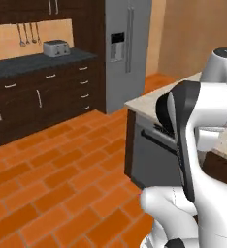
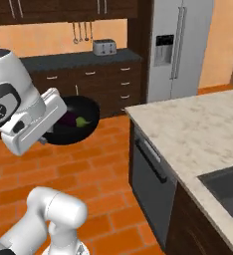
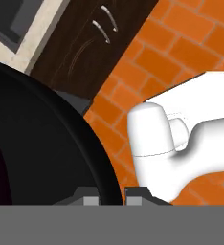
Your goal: Pick the eggplant from the sink and place it in the bowl. Then pick the bowl and place it in the microwave. Then close the microwave door and press the start button.
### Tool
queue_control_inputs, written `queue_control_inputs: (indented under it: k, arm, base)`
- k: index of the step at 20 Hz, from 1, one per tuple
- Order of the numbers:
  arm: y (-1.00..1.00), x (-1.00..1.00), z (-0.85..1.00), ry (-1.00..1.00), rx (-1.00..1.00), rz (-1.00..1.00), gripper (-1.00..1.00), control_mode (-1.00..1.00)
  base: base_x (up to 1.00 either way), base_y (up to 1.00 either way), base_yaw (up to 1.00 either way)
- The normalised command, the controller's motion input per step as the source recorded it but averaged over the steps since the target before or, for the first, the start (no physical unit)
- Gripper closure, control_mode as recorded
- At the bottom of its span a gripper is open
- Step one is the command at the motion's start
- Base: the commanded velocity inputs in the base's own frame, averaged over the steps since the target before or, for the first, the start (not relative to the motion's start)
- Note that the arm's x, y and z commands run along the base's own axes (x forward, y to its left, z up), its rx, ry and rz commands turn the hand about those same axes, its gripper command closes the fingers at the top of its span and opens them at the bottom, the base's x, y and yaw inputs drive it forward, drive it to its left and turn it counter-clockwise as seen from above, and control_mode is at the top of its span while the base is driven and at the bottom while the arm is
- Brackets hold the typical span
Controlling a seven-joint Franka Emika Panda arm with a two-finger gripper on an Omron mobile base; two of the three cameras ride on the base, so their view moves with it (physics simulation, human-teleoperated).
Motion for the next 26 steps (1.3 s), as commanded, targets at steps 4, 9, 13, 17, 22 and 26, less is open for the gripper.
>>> queue_control_inputs:
  k: [4, 9, 13, 17, 22, 26]
  arm:
    - [0.0, 0.0, 0.0, 0.0, 0.0, 0.0, 1.0, 1.0]
    - [0.0, 0.0, 0.0, 0.0, 0.0, 0.0, 1.0, 1.0]
    - [0.0, 0.0, 0.0, 0.0, 0.0, 0.0, 1.0, 1.0]
    - [0.0, 0.0, 0.0, 0.0, 0.0, 0.0, 1.0, 1.0]
    - [0.0, 0.0, 0.0, 0.0, 0.0, 0.0, 1.0, 1.0]
    - [0.0, 0.0, 0.0, 0.0, 0.0, 0.0, 1.0, 1.0]
  base:
    - [0.0, 0.01, 0.97]
    - [0.0, 0.0, 1.0]
    - [-0.02, -0.18, 0.98]
    - [-0.21, -0.43, 0.91]
    - [-0.15, -0.44, 0.9]
    - [-0.03, -0.26, 0.87]
